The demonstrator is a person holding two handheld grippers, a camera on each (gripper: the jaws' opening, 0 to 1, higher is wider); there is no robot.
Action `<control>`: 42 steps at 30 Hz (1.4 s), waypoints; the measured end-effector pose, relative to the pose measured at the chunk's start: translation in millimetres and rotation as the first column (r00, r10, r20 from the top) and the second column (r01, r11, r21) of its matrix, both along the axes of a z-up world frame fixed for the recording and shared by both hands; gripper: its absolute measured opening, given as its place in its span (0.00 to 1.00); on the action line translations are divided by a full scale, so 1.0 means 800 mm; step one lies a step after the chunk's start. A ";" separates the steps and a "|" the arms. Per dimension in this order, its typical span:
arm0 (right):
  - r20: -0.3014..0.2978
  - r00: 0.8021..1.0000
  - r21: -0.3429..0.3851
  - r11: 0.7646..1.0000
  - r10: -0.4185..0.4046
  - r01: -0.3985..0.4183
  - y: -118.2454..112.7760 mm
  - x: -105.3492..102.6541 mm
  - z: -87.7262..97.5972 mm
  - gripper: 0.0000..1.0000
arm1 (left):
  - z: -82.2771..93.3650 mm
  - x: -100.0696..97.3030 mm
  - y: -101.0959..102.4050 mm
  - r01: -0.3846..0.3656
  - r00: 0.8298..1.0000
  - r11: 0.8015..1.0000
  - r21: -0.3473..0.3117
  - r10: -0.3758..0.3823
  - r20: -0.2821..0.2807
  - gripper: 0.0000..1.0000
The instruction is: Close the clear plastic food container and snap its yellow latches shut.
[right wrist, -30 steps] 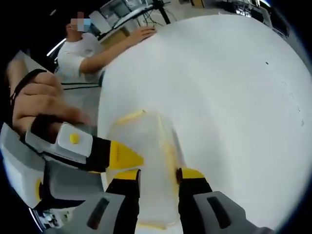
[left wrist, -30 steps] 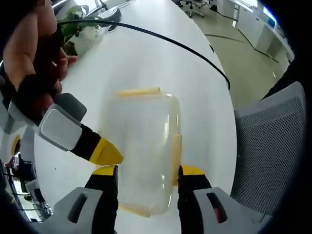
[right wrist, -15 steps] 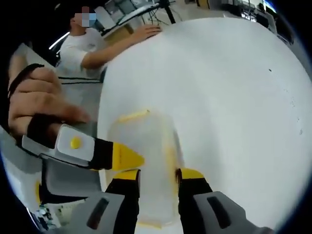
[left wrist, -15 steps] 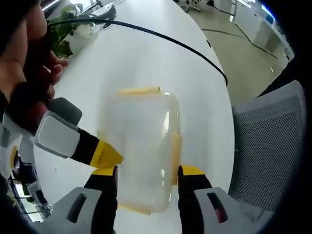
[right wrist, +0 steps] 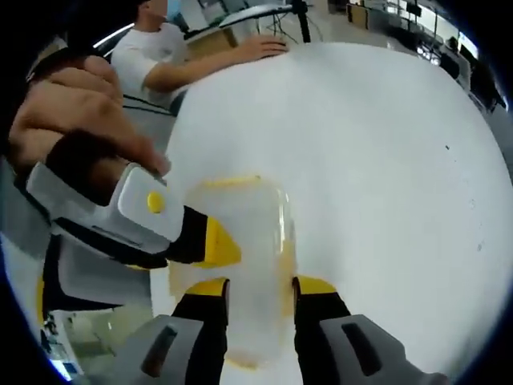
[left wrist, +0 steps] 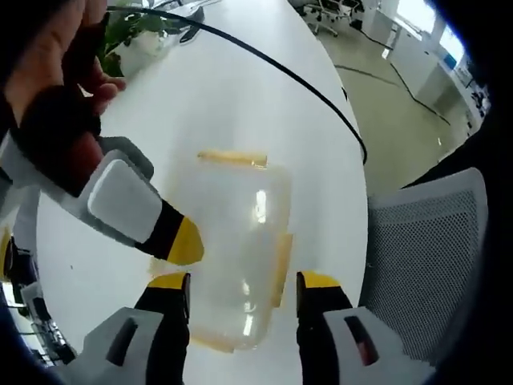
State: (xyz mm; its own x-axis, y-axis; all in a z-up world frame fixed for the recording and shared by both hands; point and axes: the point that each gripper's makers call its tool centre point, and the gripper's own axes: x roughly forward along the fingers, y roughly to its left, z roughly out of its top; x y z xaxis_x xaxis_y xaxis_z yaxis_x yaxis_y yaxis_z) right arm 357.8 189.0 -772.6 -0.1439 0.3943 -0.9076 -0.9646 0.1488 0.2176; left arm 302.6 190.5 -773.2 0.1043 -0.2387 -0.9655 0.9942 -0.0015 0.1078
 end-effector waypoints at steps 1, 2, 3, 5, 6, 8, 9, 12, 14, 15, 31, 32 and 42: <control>0.005 1.000 0.004 1.000 -0.001 0.001 -0.001 0.001 0.000 0.31 | 0.000 0.000 0.002 0.003 1.000 1.000 0.002 -0.003 -0.004 0.54; 0.011 1.000 0.008 1.000 -0.004 0.004 -0.001 0.001 0.000 0.31 | 0.001 -0.001 0.002 0.006 1.000 1.000 -0.001 -0.006 -0.006 0.54; 0.015 1.000 0.013 1.000 -0.006 0.006 -0.001 0.002 0.000 0.31 | 0.001 0.000 0.002 0.008 1.000 1.000 -0.002 -0.008 -0.006 0.54; 0.025 1.000 0.024 1.000 -0.015 0.014 -0.001 0.003 0.001 0.32 | 0.004 0.000 0.004 0.003 1.000 1.000 -0.007 -0.004 -0.015 0.55; 0.028 0.999 0.029 0.999 -0.019 0.018 -0.001 0.002 0.002 0.32 | 0.005 0.001 0.004 -0.005 1.000 1.000 -0.015 0.005 -0.022 0.56; 0.032 0.999 0.038 0.999 -0.021 0.020 -0.001 -0.001 0.003 0.35 | 0.006 0.000 0.003 -0.012 0.999 0.999 -0.029 0.011 -0.039 0.59; 0.031 0.999 0.040 0.999 -0.022 0.021 -0.001 -0.002 0.003 0.37 | 0.006 0.000 0.003 -0.017 0.999 0.999 -0.034 0.015 -0.044 0.60; 0.048 0.999 0.050 0.999 -0.020 0.017 -0.001 -0.004 0.003 0.43 | 0.007 0.000 0.002 -0.013 0.999 0.999 -0.045 0.011 -0.051 0.64; 0.044 0.999 0.064 0.998 -0.025 0.022 0.000 -0.006 0.004 0.45 | 0.007 -0.004 0.004 -0.002 0.998 0.999 -0.041 -0.001 -0.065 0.67; 0.047 0.998 0.070 0.997 -0.031 0.027 0.000 -0.005 0.004 0.47 | 0.008 -0.005 0.004 0.001 0.998 0.999 -0.043 -0.004 -0.067 0.68; 0.052 0.996 0.132 0.989 -0.070 0.063 -0.010 -0.021 0.008 0.75 | 0.016 -0.016 0.007 0.011 0.991 0.996 -0.089 -0.022 -0.129 0.89; 0.057 0.995 0.141 0.988 -0.077 0.068 -0.011 -0.022 0.008 0.77 | 0.016 -0.016 0.009 0.016 0.991 0.996 -0.090 -0.027 -0.129 0.91; 0.084 0.991 0.171 0.981 -0.107 0.092 -0.020 -0.031 0.003 0.95 | 0.017 -0.010 0.012 0.059 0.988 0.994 -0.095 -0.072 -0.133 0.98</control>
State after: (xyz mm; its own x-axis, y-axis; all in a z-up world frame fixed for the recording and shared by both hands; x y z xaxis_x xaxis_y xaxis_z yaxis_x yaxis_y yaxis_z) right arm 332.7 173.1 -769.8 -0.0149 0.5490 -0.8357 -0.9639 0.2143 0.1580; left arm 294.3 200.2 -759.9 -0.0454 -0.3281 -0.9435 0.9977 -0.0634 -0.0260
